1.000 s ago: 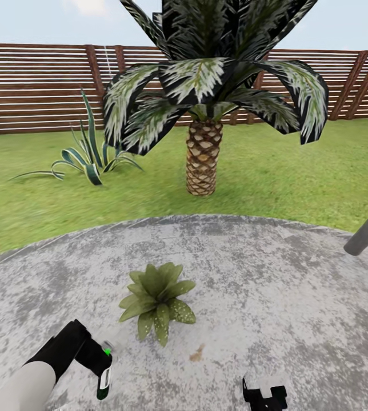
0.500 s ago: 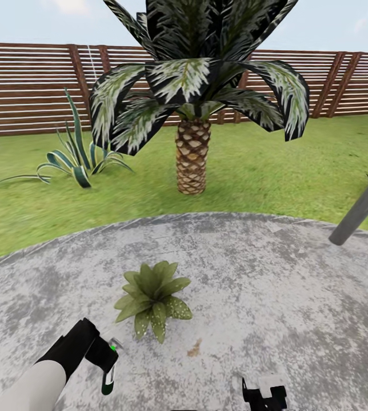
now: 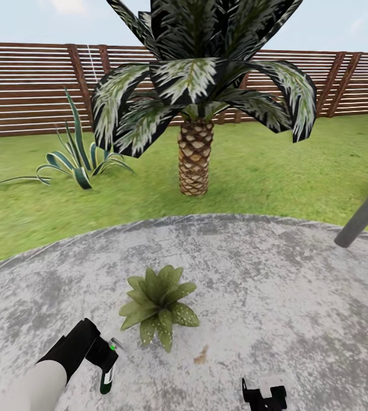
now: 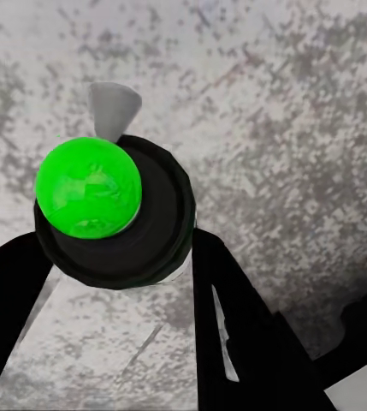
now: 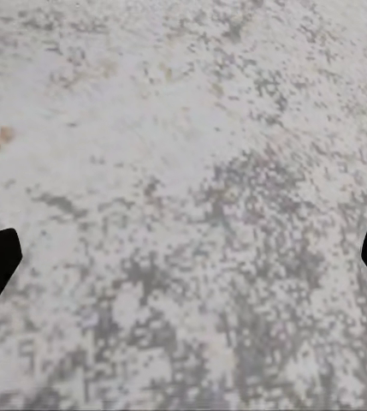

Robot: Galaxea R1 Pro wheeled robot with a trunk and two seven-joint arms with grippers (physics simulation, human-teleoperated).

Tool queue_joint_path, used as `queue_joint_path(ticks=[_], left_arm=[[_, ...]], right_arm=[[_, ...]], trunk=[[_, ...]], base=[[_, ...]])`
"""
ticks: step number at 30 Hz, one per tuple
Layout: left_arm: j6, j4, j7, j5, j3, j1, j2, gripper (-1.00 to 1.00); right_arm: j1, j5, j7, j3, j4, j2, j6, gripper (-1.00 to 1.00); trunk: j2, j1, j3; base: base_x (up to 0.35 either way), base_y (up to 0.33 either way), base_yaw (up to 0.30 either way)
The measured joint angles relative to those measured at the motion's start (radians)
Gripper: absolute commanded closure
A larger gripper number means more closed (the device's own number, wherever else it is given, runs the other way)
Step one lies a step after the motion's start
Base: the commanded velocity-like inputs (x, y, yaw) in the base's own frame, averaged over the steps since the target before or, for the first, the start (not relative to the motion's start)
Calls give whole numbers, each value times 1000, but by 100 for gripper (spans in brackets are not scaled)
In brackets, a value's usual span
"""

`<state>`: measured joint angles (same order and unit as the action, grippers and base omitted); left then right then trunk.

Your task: Pick up the pesticide atomizer in the garden and spray insectifuge to fully cover both potted plants in the garden.

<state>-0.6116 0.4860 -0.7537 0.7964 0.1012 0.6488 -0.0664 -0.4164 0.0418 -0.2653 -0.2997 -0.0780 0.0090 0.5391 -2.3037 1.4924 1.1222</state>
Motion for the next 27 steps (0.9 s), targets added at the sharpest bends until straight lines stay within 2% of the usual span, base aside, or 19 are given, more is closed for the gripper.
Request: queue_joint_path(ticks=[9,13,19,27], left_arm=[[1,-8,-1,2,-2,0,0,100],[-2,-12,-1,1,-4,0,-6,100],[-2,-5,-1,0,-1,0,-6,100],[-1,0,-2,-1,7,0,-6,100]], right_arm=[[0,0,0,0,0,0,0,-100],[0,0,0,0,0,0,0,-100],[0,0,0,0,0,0,0,-100],[0,0,0,0,0,0,0,-100]], trunk=[[0,0,-5],[0,1,-7],[0,1,-8],[0,0,-8]], base=[[74,14,-224],[-178,100,-135],[-132,276,-32],[91,326,-236]])
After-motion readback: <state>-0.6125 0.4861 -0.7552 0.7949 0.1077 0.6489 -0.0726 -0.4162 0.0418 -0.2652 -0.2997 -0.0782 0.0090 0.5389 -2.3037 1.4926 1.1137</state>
